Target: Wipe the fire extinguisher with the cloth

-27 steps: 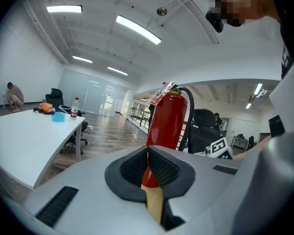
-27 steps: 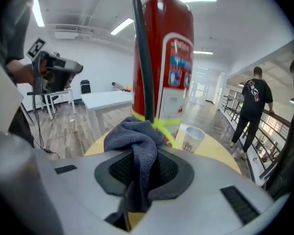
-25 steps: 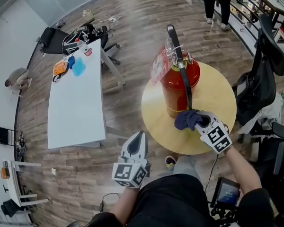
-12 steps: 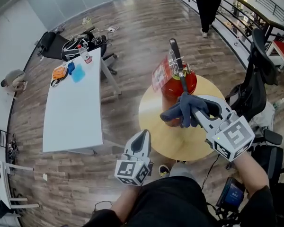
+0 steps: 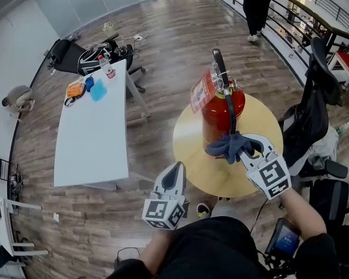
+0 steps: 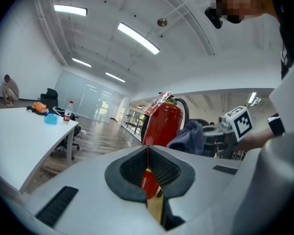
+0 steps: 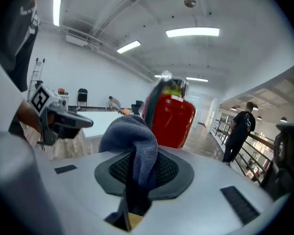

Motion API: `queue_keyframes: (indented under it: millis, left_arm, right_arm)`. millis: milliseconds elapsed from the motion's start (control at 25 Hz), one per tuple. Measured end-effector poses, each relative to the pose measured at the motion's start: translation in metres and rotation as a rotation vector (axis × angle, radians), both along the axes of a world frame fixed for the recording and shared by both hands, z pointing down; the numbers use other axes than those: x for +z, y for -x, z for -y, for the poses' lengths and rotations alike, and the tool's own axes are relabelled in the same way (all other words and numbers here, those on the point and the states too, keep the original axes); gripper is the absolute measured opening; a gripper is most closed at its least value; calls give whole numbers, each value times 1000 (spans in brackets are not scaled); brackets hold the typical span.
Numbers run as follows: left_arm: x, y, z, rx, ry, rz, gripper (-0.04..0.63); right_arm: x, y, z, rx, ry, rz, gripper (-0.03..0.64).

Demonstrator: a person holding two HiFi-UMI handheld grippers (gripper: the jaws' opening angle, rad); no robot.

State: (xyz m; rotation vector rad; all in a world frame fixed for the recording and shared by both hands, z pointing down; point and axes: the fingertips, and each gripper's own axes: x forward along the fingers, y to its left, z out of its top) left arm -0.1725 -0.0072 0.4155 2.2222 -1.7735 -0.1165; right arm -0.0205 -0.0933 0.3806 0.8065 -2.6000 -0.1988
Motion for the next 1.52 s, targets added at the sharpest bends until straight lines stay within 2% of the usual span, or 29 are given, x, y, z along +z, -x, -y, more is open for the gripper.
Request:
queue_keyframes:
  millis: [80,160,240,360,440,640,680,760,840,960,1120,1160,1280,1400,1520]
  left_arm:
    - [6,1,-3,-4,17,6,23]
    - [13,1,-4,-4,36,12,23]
    - [21,3,-6,-5,60,16,23]
    - [30,7,-9,-11,88,28,23]
    - [34,8,-9,-9,97,39,23]
    - [38,9,-18,-13,120,51,23]
    - [38,11,-19,-18,124,53,23]
    - [37,16,-21,-30,124,58,23]
    - [37,21,-23,-49,122,60,23]
    - [40,30,-26,-74,129,66,23]
    - [37,39,-34,-103,125,64,23]
    - [36,42,-36,-111,122,62,23]
    - [35,50,-39,-129,116,59,23]
    - [35,51,-39,-129,112,51,23]
    - [32,46,-37,-115,98,42,23]
  right_arm:
    - [51,-4,8,15,54,-71,74]
    - [100,-9,17,43,65,-114,74]
    - [131,-13,22,98,61,-65,74]
    - [139,-14,22,152,30,86,74]
    - [151,-15,22,159,29,99,74]
    - [261,-18,21,217,246,-123,74]
    - [274,-15,23,240,275,-135,74]
    - [286,-10,29,329,331,-94,74]
    - [288,-7,28,432,402,-18,74]
    - [287,17,20,492,543,124,74]
    - [281,35,22,628,765,393,74]
    - [275,38,21,633,798,454,72]
    - [228,52,22,522,881,685,72]
    - [168,58,21,416,1044,982,69]
    - [112,56,21,307,1174,1204,69]
